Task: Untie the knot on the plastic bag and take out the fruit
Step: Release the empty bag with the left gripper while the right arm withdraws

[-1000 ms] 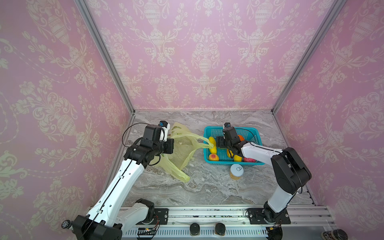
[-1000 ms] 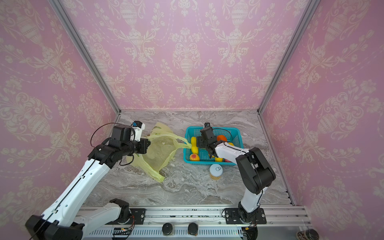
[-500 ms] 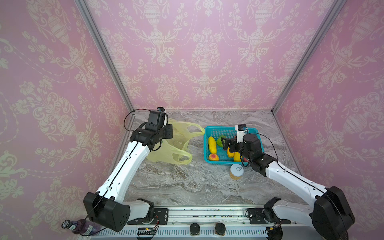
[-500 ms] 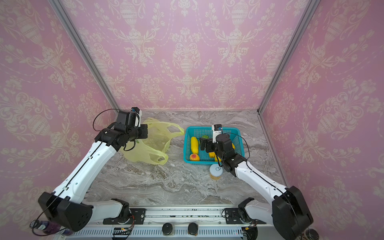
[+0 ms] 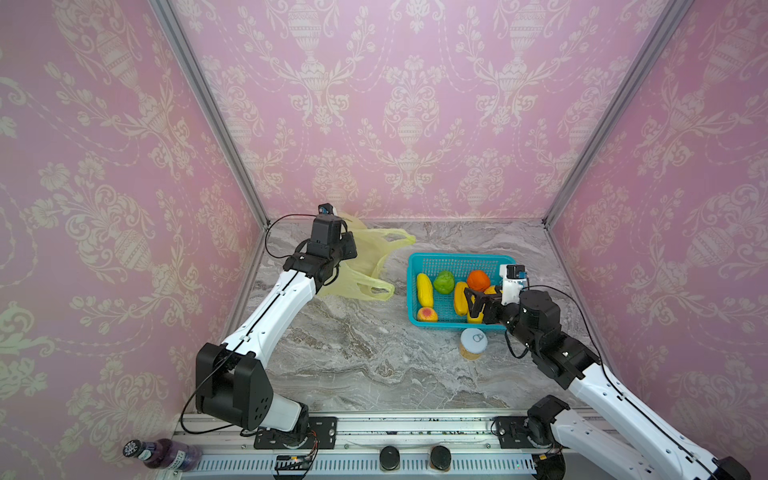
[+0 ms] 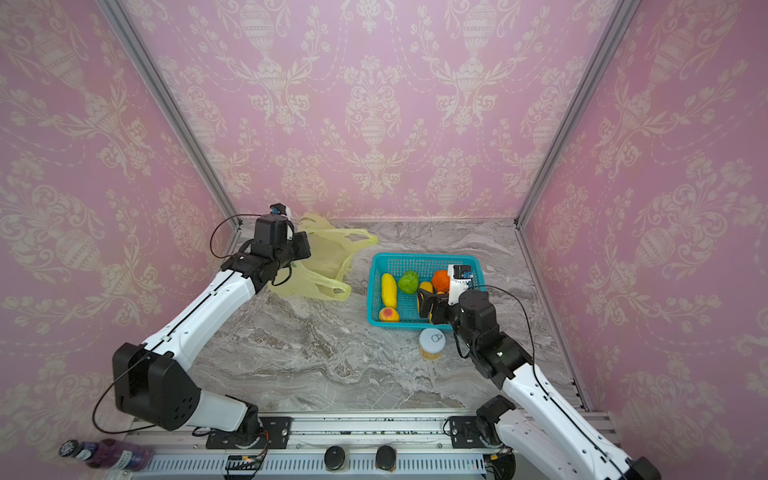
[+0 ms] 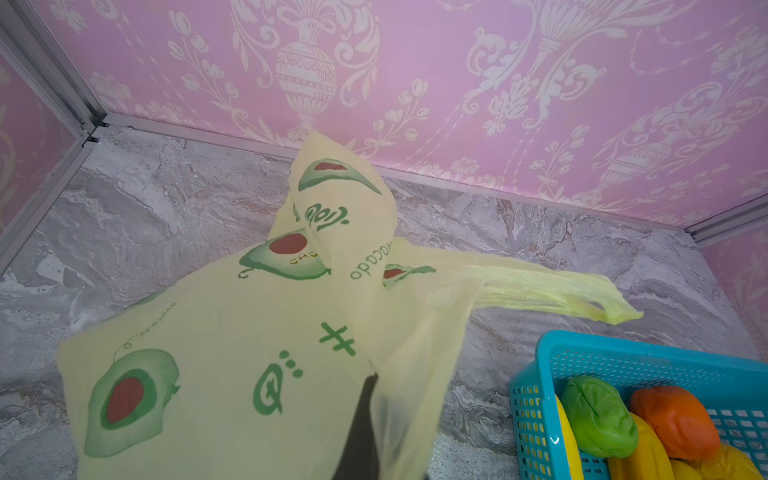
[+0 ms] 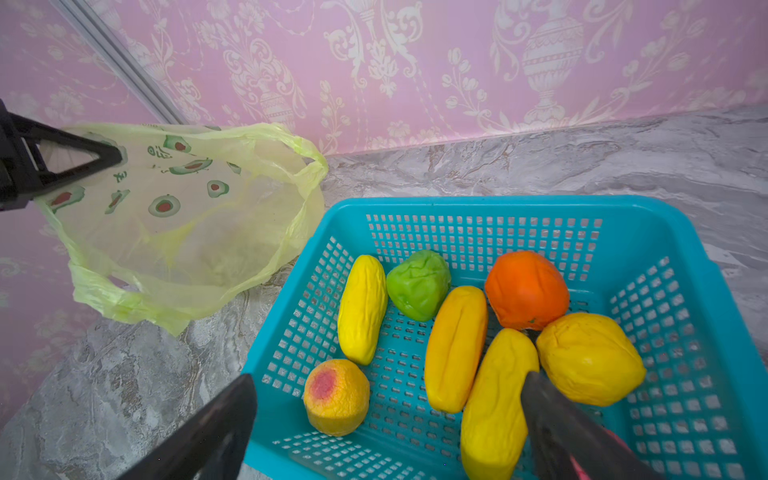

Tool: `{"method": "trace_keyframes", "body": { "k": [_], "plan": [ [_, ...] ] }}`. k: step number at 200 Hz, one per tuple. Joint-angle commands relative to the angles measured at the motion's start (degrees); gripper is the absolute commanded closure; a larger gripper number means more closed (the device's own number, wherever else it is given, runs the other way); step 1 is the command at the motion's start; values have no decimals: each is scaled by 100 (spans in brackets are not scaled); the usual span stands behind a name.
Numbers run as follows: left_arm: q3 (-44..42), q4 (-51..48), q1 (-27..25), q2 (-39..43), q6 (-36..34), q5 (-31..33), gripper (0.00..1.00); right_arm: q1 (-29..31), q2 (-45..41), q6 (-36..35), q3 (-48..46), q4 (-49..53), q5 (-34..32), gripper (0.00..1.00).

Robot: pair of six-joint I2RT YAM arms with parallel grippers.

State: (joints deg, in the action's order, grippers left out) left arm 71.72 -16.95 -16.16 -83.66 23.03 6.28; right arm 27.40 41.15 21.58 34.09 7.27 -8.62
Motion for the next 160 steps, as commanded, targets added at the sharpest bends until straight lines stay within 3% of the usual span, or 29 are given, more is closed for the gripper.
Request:
{"method": "trace_keyframes", "body": {
  "k": [1,11,30,38,46,49,52,87,123,138,160],
  "plan": [
    [-359,669,36,183,-78,-237,100,-5,-625,471,-286,384,-510,0],
    [-552,820,40,310,-53,-383,100,0,-849,618,-427,280,-738,0],
    [-866,1048,41,478,-99,-794,72,-7,-986,820,-515,111,-1210,0],
    [-909,1024,40,528,-114,-928,45,-1,-929,846,-435,133,-1349,0],
    [-959,990,39,605,-105,-939,26,-5,-827,818,-297,192,-1453,0],
    [-986,992,41,642,-105,-919,6,-5,-761,790,-225,203,-1491,0],
    [-1012,987,42,685,-105,-889,1,-13,-694,763,-174,233,-1531,0],
    [-1325,1030,44,1633,-326,-247,1,-27,5,144,434,-242,-1931,0],
    [-2118,1514,83,2885,-391,856,1,-517,122,337,747,-214,-3009,0],
    [-2488,1593,96,3363,-400,1593,1,-913,151,294,832,-50,-3395,0],
    [-2932,1287,196,3860,-155,3257,1,-1914,283,528,750,532,-3678,0]
  ]
}}
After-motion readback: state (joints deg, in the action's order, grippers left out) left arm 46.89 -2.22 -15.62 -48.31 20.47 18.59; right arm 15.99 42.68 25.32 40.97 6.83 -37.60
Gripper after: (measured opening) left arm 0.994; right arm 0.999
